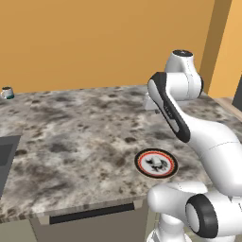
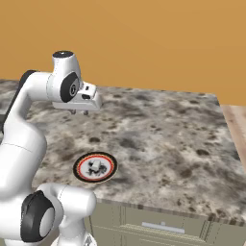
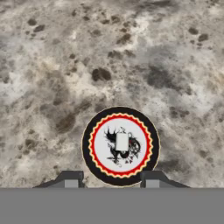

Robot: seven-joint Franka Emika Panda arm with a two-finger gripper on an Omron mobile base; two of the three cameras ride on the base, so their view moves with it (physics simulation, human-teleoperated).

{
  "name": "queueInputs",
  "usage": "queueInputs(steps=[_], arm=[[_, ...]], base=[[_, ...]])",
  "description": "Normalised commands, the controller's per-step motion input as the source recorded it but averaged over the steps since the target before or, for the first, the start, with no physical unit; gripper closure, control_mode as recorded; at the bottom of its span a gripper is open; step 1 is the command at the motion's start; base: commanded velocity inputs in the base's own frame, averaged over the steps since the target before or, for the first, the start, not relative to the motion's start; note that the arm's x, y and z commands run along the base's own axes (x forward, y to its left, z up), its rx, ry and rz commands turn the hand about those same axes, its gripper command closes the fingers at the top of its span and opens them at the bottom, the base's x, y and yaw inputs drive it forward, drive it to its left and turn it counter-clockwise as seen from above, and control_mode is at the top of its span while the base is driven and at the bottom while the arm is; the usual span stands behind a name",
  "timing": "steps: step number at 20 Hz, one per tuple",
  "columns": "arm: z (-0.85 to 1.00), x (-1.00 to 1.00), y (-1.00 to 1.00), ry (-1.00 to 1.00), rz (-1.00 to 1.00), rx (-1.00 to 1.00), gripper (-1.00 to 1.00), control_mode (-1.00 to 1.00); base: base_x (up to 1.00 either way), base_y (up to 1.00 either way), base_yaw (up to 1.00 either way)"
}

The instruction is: Pick up the marshmallow and place it in the cup of hot chocolate on the dining counter.

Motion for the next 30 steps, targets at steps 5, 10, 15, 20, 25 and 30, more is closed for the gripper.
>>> queueInputs(steps=[5,10,15,20,25,30], arm=[[-0.24,0.01,-0.01,0.01,0.00,0.00,-1.00,-1.00],[-0.61,0.25,-0.02,0.01,0.00,-0.02,-1.00,-1.00],[-0.46,0.14,-0.05,0.08,0.00,0.00,-1.00,-1.00],[-0.47,0.00,-0.21,0.21,0.00,0.00,-1.00,-1.00],[-0.49,0.00,-0.13,0.16,0.00,0.00,-1.00,-1.00],[-0.49,0.00,0.00,0.11,0.00,0.00,-1.00,-1.00]], base=[[0.00,0.00,0.00],[0.00,0.00,0.00],[0.00,0.00,0.00],[0.00,0.00,0.00],[0.00,0.00,0.00],[0.00,0.00,0.00]])
